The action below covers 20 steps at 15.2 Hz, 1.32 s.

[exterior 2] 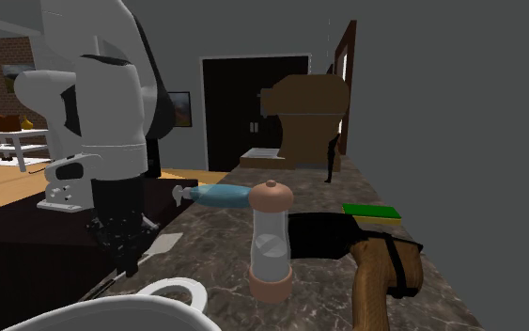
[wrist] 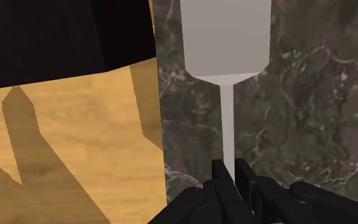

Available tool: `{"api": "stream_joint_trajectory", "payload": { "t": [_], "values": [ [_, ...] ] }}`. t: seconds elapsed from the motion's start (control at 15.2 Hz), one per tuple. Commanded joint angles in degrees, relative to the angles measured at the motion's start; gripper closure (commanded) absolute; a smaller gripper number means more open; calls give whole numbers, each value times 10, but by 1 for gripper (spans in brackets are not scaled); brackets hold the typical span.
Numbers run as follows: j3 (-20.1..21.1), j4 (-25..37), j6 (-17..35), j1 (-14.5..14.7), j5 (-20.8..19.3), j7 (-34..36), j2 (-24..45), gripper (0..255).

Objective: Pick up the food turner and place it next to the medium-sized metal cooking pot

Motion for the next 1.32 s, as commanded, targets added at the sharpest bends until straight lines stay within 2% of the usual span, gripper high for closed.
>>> {"api": "stream_joint_trajectory", "payload": {
  "t": [0.0, 0.2, 0.26, 0.59, 0.86, 1.25],
  "values": [
    [0, 0, 1, 0, 0, 0, 1, 255],
    [0, 0, 1, 0, 0, 0, 1, 255],
    [0, 0, 1, 0, 0, 0, 1, 0],
    [0, 0, 1, 0, 0, 0, 1, 0],
    [-16, -9, -72, 14, -27, 19, -82, 0],
    [-15, -9, -72, 14, -27, 19, -82, 0]
  ]
}}
